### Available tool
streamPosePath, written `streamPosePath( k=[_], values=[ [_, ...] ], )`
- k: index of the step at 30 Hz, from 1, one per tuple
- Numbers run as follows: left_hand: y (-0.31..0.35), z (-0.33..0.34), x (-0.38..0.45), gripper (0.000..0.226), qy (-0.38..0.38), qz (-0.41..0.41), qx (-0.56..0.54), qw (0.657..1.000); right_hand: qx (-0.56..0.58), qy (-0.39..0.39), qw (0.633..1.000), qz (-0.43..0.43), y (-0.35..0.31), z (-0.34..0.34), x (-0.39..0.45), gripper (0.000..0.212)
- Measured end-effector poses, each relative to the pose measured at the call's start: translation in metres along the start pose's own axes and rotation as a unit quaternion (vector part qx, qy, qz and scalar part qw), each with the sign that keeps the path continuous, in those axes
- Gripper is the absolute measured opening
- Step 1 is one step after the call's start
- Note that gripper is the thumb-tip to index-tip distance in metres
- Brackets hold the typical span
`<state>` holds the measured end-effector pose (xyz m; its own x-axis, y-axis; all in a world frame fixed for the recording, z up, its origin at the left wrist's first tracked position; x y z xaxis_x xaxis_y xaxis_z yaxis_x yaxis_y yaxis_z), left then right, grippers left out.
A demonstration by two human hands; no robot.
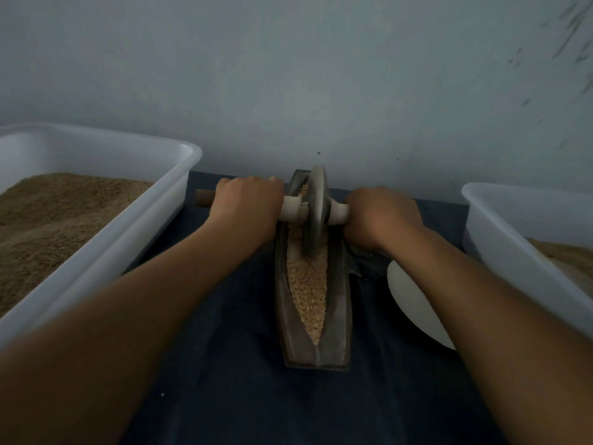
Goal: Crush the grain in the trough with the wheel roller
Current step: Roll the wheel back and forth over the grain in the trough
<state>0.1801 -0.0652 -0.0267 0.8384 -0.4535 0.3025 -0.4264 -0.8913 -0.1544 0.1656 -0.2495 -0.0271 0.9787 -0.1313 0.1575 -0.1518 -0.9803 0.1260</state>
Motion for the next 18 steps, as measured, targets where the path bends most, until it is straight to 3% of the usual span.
streamPosePath(
  k=[7,18],
  values=[
    [-0.002,0.002,0.005,0.037,0.022,-0.002,-0.001,1.0,-0.007,0.041,0.999,0.004,0.0,0.0,0.006,0.015],
    [0.008,-0.004,-0.026,0.04,0.085,0.017,0.012,0.996,0.023,0.189,0.982,-0.001,0.002,0.008,-0.043,0.014]
  ],
)
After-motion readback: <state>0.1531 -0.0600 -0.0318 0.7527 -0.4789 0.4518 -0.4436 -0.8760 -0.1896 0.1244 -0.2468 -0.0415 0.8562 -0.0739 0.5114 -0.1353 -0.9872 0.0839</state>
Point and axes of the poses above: each hand's wrist, its own x-axis towards the middle knuckle, its own z-axis out of the palm, y = z × x, the point moved 5 cm from there along x, towards the middle knuckle, and after that the axes turned 6 degrees about z, right-handed, at the moved point
